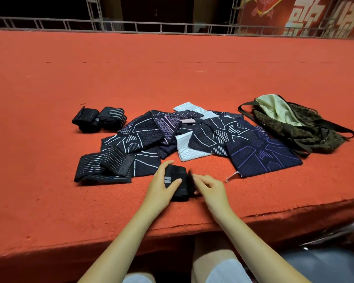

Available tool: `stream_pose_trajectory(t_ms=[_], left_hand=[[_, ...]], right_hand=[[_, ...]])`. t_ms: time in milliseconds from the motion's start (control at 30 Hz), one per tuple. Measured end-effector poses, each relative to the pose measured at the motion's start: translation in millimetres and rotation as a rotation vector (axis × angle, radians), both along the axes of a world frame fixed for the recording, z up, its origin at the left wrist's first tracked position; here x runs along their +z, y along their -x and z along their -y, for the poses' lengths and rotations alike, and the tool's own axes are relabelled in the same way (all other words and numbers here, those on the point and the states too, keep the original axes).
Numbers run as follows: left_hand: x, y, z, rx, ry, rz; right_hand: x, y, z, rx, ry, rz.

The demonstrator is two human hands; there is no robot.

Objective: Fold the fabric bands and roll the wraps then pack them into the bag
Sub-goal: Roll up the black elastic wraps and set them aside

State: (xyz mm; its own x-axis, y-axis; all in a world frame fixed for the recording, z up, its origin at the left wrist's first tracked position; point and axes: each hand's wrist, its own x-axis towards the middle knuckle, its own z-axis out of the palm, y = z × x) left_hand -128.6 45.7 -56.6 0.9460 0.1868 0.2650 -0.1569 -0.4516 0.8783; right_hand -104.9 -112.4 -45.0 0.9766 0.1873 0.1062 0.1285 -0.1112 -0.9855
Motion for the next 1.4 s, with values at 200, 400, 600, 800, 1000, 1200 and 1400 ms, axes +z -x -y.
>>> stream_pose_trajectory(t_ms=[200, 400, 600, 800, 1000, 1200, 1400], left_hand=[[2, 0, 1, 0.019, 0.103, -0.012], [4, 0, 1, 0.045, 0.272, -0.057], [10, 8, -1, 0.054, 0.206, -0.002], [20, 18, -6, 0.032, 0.171, 0.064], [55, 19, -25, 0.060, 0.032, 0.196], [77, 11, -73, 0.217, 0.095, 0.228], [95, -13, -178, 0.512, 0.156, 0.259]], right_hand=[[-4, 1, -29, -0.202, 0.050, 0.120], [-12, 3, -40, -0.150, 0.217, 0.245], [-8, 4, -32, -0.060, 0.213, 0.147], [15, -1, -27, 0.173, 0.001, -0.110], [35, -12, -55, 0.217, -0.077, -0.051], [58, -26, -115, 0.171, -0.108, 0.095], [50, -54, -179, 0.280, 0.227, 0.134]])
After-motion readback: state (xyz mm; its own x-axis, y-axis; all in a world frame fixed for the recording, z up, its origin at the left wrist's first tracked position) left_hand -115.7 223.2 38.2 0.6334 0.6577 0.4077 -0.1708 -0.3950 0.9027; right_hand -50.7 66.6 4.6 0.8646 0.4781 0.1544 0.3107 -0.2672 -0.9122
